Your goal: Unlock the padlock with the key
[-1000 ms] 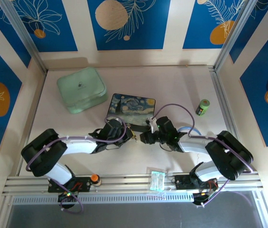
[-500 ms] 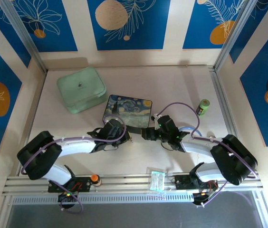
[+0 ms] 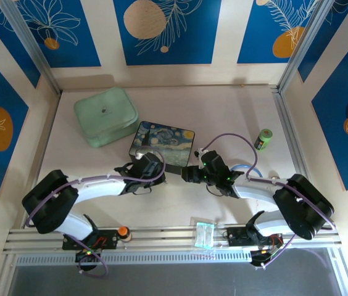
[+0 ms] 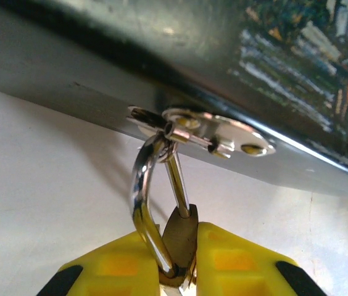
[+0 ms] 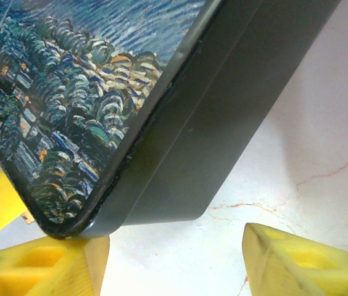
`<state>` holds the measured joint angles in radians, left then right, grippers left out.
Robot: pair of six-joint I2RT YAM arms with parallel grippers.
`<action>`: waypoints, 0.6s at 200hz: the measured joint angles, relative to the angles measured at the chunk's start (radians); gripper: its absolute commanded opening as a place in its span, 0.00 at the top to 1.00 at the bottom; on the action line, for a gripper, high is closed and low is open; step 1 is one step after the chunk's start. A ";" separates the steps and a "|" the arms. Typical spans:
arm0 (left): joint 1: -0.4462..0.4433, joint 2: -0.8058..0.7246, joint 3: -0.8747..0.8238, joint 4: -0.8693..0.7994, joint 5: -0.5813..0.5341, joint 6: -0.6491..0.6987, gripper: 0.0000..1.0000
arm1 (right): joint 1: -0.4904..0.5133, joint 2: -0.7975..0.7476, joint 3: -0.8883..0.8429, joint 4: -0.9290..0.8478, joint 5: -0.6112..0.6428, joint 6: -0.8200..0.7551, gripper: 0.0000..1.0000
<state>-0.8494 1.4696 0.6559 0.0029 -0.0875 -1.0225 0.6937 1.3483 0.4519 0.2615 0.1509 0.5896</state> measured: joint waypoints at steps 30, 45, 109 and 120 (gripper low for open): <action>-0.009 0.000 -0.034 0.071 -0.013 -0.016 0.89 | 0.001 0.004 0.000 0.003 0.003 0.007 0.41; -0.013 0.001 -0.032 0.072 -0.026 -0.019 0.91 | 0.001 0.004 0.000 0.005 0.006 0.011 0.42; 0.013 -0.013 0.063 -0.117 -0.011 0.041 0.91 | -0.004 -0.072 0.031 -0.116 0.037 0.026 0.46; 0.034 -0.026 0.063 -0.140 0.008 0.059 0.92 | -0.012 -0.095 0.051 -0.153 0.035 0.031 0.46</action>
<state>-0.8154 1.4433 0.7189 -0.1375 -0.0799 -0.9638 0.6819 1.2530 0.5034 0.1081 0.1860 0.6205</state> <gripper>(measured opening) 0.105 0.538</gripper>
